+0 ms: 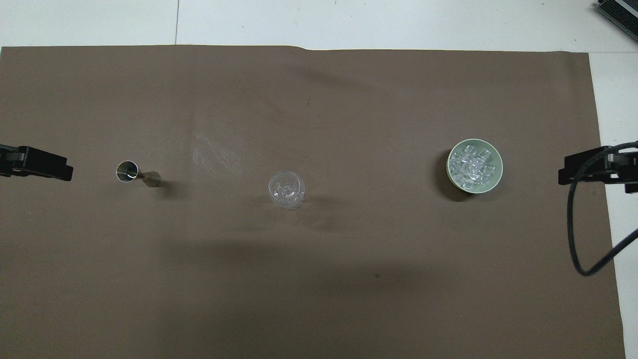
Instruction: Pour wine and add ice with both arms
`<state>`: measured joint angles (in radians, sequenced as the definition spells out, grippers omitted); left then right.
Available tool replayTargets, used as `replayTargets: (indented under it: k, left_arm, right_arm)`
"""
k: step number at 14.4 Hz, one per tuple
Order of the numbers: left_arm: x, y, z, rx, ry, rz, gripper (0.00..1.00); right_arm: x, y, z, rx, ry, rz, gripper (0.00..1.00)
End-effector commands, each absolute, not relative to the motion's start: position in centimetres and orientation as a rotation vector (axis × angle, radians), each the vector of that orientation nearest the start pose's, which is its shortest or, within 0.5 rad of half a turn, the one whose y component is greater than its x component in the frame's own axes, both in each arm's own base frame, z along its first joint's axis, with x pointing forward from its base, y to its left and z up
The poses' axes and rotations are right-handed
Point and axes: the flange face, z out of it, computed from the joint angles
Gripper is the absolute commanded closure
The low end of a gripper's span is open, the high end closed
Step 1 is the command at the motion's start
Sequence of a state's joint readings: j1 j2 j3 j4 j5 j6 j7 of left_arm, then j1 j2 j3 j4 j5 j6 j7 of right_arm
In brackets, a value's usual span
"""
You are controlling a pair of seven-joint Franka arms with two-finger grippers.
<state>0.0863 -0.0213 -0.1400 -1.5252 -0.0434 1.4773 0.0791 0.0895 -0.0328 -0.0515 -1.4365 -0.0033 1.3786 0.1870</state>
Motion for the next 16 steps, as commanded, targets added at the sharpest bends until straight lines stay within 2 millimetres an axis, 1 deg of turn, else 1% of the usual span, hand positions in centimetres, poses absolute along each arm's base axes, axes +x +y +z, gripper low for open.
replayTargets:
  k: [1, 10, 11, 16]
  left_arm:
    - [54.11, -3.26, 65.31, -3.180, 0.211, 0.019, 0.00]
    - [54.11, -3.27, 65.24, -3.182, 0.216, 0.021, 0.00]
    - [54.26, -3.18, 64.99, -3.182, 0.214, 0.028, 0.00]
    - [54.15, -3.15, 65.00, -3.188, 0.183, 0.031, 0.00]
  right_arm:
    - [51.86, 1.60, 68.89, -3.120, 0.214, 0.026, 0.00]
    - [51.86, 1.60, 68.89, -3.120, 0.214, 0.026, 0.00]
    - [51.87, 1.52, 68.89, -3.120, 0.217, 0.026, 0.00]
    - [51.87, 1.52, 68.89, -3.120, 0.217, 0.026, 0.00]
